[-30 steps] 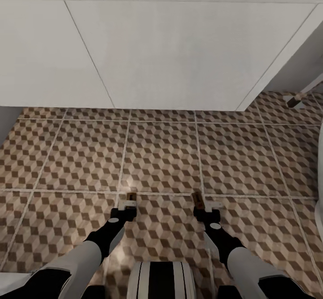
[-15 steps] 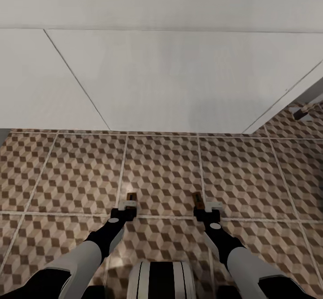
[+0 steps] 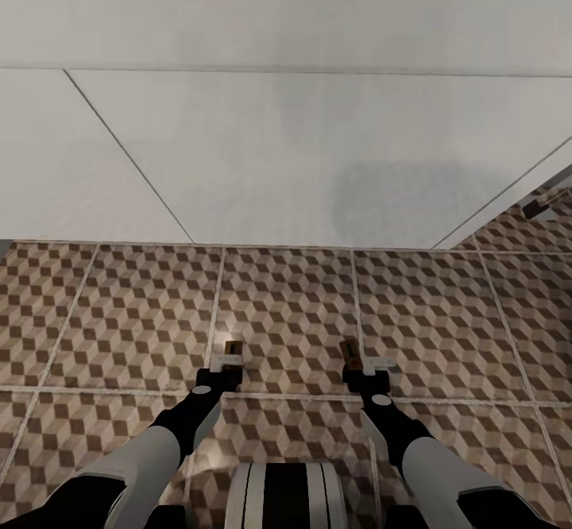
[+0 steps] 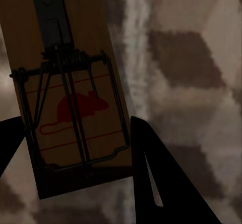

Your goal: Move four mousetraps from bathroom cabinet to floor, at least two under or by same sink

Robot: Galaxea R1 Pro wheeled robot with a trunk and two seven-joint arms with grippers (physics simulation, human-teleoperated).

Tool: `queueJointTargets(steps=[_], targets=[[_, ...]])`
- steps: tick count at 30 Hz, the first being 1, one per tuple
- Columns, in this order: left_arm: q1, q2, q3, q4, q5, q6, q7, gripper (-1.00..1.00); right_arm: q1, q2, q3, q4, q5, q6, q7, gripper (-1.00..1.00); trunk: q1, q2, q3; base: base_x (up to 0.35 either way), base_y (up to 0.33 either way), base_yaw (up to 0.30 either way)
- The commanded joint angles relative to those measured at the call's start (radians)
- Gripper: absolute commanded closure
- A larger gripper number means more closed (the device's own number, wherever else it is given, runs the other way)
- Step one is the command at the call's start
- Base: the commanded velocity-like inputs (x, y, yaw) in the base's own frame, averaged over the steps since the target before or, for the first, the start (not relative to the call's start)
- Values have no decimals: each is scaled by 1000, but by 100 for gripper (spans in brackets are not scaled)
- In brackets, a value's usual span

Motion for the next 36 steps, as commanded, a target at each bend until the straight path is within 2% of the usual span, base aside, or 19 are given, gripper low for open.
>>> queueJointTargets(steps=[1,20,28,36], targets=[[-1,0,-7,1,-5,-2,9,100,0,0,9,1,-3,-2,-12,100,0,0,0,3,0,0],[-1,-1,-6,1,-2,-2,11,100,-1,0,9,1,-3,-1,-12,100,0,0,0,2,0,0],[-1,-1,-5,1,-3,-1,12,100,0,0,9,1,-3,-1,-12,100,0,0,0,180,0,0],[-1,-1,-6,1,-5,-1,12,100,0,0,9,1,-3,-2,-12,100,0,0,0,33,0,0]])
